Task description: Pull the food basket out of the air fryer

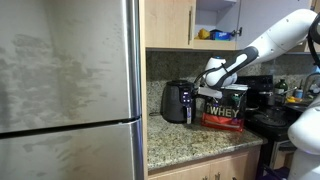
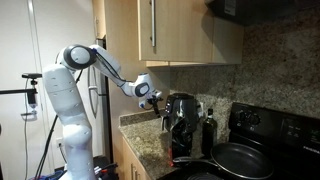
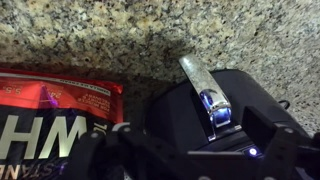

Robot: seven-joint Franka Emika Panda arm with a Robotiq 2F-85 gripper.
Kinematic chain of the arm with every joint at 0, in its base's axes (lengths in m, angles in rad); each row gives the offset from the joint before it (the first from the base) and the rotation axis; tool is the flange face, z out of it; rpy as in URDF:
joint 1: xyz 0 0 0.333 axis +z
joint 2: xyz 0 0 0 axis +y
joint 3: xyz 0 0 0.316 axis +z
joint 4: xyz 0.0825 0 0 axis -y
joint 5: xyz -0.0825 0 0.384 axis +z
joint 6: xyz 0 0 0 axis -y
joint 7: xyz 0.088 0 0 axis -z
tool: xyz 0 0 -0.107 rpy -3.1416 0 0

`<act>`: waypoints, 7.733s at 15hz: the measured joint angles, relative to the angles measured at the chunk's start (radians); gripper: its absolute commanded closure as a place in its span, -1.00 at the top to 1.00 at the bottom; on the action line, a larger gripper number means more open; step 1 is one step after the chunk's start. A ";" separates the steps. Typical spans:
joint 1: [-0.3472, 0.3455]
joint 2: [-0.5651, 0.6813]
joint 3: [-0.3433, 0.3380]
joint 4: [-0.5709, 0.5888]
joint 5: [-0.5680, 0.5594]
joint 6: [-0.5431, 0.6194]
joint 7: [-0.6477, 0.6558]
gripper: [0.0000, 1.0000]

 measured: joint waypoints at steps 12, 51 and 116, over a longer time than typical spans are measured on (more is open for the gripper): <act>0.001 0.055 -0.075 0.072 0.061 0.024 0.026 1.00; 0.067 0.136 -0.120 0.096 0.171 0.100 0.082 1.00; 0.004 -0.330 -0.096 -0.082 0.354 -0.391 0.042 1.00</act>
